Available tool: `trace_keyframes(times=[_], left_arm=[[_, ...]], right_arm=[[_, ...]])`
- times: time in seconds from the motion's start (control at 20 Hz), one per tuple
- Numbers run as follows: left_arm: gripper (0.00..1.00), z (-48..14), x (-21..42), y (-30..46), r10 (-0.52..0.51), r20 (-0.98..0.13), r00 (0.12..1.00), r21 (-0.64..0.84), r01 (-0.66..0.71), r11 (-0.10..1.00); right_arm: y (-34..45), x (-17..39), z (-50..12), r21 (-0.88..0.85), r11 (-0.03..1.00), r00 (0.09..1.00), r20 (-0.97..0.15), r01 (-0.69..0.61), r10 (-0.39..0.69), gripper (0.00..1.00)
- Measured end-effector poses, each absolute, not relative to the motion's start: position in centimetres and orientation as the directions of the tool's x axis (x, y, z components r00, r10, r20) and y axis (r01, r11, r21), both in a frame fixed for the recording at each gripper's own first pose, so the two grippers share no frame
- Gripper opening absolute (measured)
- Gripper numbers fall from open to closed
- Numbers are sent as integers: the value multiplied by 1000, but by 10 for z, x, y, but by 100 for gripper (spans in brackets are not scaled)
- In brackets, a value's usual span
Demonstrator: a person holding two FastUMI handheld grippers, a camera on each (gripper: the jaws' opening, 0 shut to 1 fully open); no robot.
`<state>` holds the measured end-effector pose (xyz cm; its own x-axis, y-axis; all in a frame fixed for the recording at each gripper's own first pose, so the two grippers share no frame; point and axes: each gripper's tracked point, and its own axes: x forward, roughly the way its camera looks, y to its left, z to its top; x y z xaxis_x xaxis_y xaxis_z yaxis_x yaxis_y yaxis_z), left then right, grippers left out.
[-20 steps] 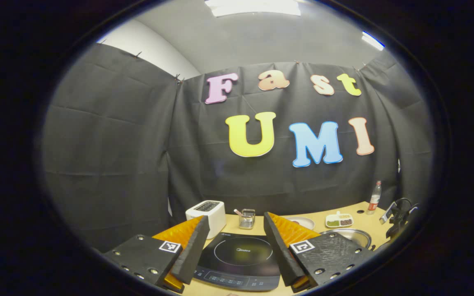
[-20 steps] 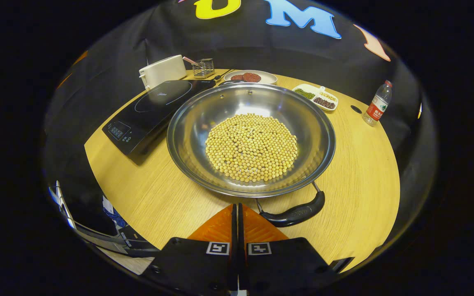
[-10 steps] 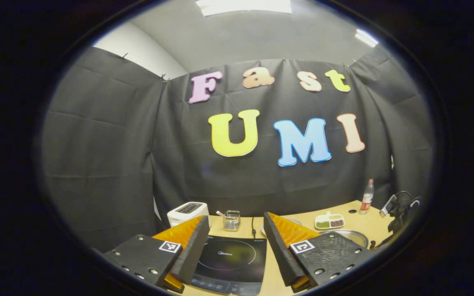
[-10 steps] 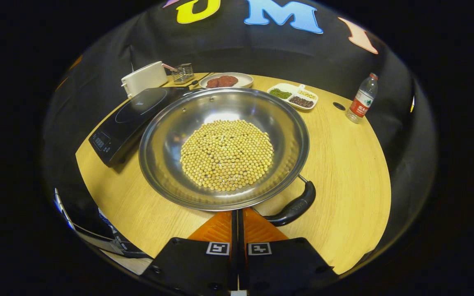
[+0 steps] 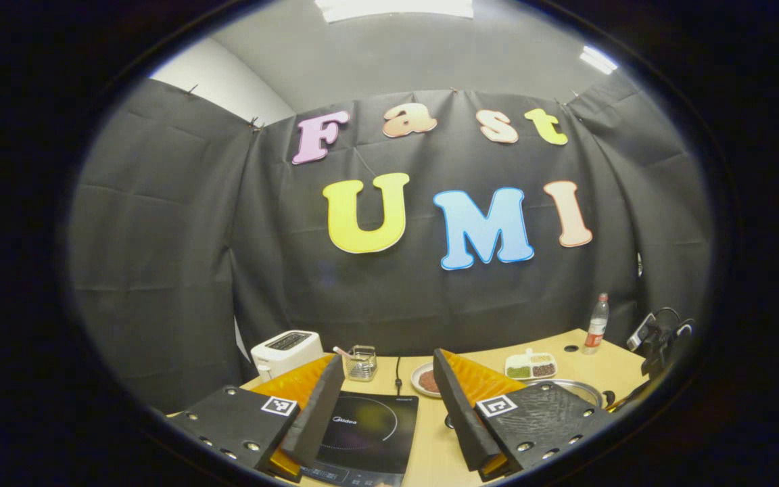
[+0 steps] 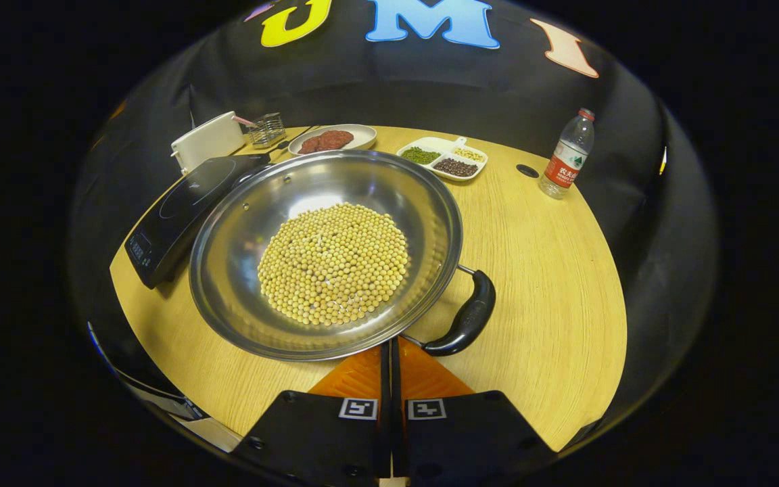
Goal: First push the handle of the pot to place it horizontally, then grasp the pot with both hands and set it on the induction cooktop.
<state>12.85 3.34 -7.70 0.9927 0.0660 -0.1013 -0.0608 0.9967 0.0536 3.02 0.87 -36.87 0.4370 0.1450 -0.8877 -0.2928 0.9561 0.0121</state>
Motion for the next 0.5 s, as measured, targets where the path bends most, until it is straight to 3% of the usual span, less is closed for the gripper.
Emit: trace_keyframes(times=[0.5], left_arm=[[78,-90,144,13,62,-124,990,54,-55,997]], right_arm=[[-28,73,-367,-45,980,512,-857,-192,61,2]])
